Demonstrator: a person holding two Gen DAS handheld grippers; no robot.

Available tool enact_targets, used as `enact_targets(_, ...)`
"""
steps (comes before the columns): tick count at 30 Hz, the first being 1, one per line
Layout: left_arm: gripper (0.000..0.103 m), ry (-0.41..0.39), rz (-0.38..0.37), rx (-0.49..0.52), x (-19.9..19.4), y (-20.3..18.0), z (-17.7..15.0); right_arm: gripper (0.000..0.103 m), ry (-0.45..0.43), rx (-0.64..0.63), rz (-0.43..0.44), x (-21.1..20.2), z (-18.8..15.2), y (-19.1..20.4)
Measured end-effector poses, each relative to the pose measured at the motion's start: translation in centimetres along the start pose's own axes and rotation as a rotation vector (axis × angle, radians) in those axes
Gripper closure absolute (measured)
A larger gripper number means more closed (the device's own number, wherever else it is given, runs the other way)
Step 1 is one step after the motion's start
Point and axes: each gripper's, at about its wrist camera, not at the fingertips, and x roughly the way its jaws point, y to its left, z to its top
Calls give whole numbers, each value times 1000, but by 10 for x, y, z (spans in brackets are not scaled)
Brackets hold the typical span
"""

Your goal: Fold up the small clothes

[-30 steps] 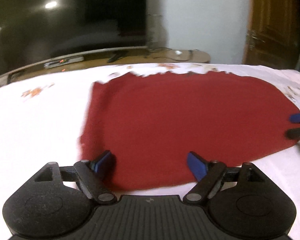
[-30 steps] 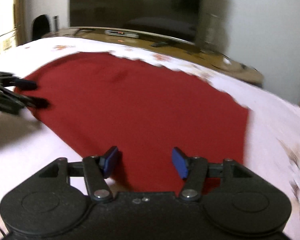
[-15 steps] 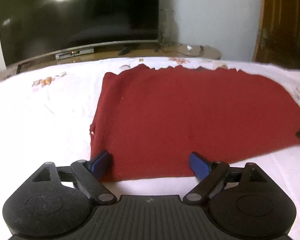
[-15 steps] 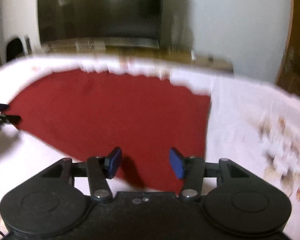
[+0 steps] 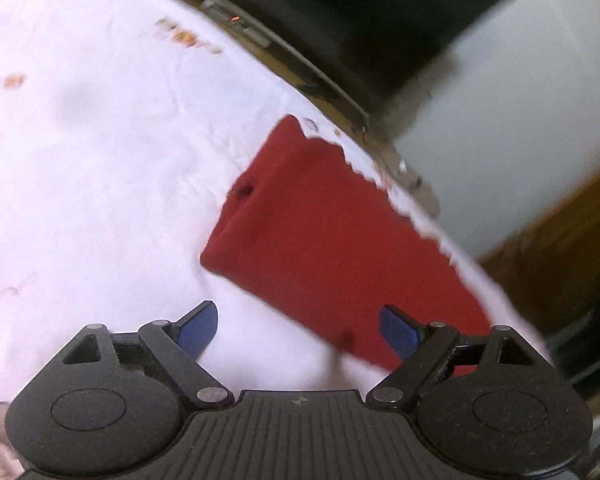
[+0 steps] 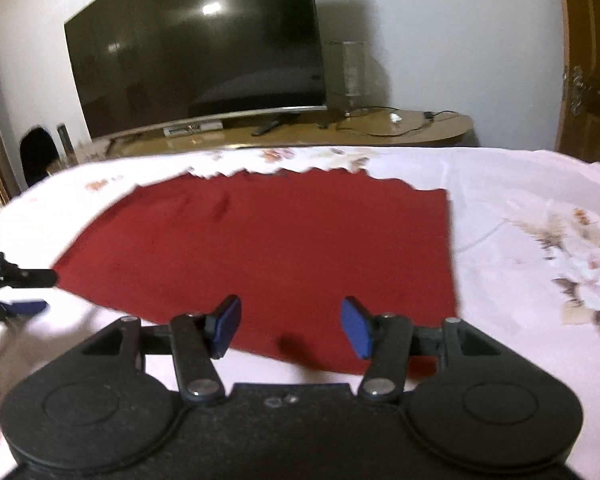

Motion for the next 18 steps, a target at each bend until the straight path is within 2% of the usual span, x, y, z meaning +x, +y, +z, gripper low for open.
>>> enact_targets(2, 17, -11, -30, -48, 9, 5, 4, 66, 7, 24, 21, 12, 9, 7)
enact_targets(3, 17, -21, -49, -76, 13, 9, 6, 69, 13, 29, 30, 18, 14, 10)
enact_targets(6, 17, -59, -91, -125, 21, 13, 6, 70, 8, 17, 47, 37, 28, 21)
enact_targets(9, 17, -74, -94, -135, 29, 7, 7, 70, 4, 6, 67, 56, 42, 29)
enact_targets(11, 18, -84, -89, -137, 34, 4, 9, 75, 11, -2, 79, 71, 50, 32)
enact_targets(13, 29, -88, -67, -144, 39, 3, 10, 81, 24, -12, 82, 88, 55, 34)
enact_targets(14, 31, -92, -66, -153, 41, 4, 13, 84, 31, -17, 86, 95, 58, 35)
enact_targets(18, 45, -91, -58, -157, 49, 6, 18, 86, 41, -49, 99, 114, 64, 43)
